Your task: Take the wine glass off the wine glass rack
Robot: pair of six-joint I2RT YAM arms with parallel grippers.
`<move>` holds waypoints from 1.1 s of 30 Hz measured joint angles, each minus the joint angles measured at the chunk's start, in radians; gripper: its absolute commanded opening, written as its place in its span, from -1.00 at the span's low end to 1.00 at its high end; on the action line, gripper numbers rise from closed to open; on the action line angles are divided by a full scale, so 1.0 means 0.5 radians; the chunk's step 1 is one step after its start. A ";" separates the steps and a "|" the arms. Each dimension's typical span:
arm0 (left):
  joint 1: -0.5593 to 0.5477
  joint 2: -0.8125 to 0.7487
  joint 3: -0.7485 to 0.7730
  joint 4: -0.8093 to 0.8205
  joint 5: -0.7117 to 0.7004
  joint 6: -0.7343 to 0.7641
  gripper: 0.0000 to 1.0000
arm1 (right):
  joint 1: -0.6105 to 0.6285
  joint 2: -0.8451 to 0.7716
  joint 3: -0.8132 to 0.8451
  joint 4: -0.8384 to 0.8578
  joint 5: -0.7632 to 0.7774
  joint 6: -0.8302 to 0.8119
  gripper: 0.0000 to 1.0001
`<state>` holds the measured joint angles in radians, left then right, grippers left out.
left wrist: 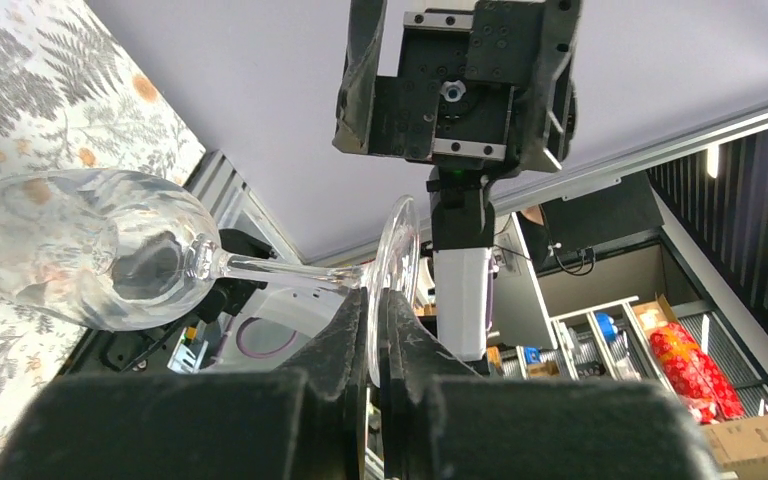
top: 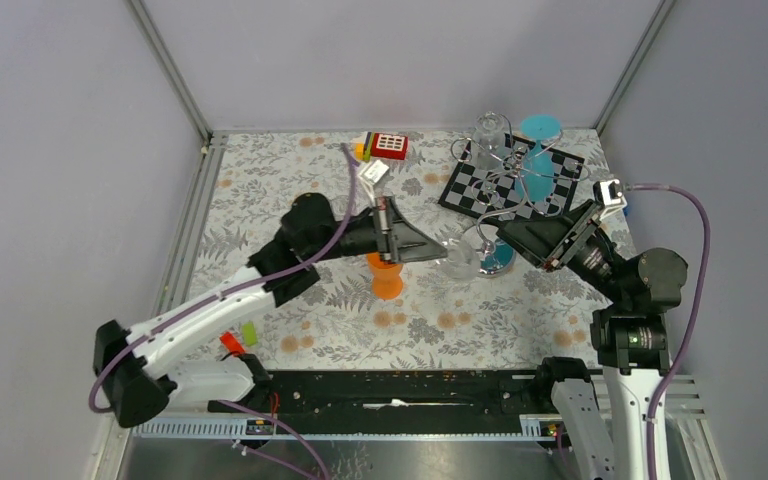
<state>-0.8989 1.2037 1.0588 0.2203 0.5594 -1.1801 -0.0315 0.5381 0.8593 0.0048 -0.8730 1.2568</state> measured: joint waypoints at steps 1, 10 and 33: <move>0.041 -0.073 -0.049 -0.002 0.009 0.001 -1.00 | 0.003 0.000 -0.008 0.037 0.001 0.008 0.91; 0.452 -0.677 -0.161 -0.209 0.030 0.115 -1.00 | 0.438 0.138 0.026 0.224 0.147 -0.048 0.88; 0.636 -1.019 0.153 0.222 0.070 -0.229 -1.00 | 1.316 0.850 0.230 0.917 0.936 -0.497 0.85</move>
<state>-0.5808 0.6941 1.1355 0.3313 0.5945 -1.2945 0.6266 0.9630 0.9745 0.4633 -0.4049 1.0080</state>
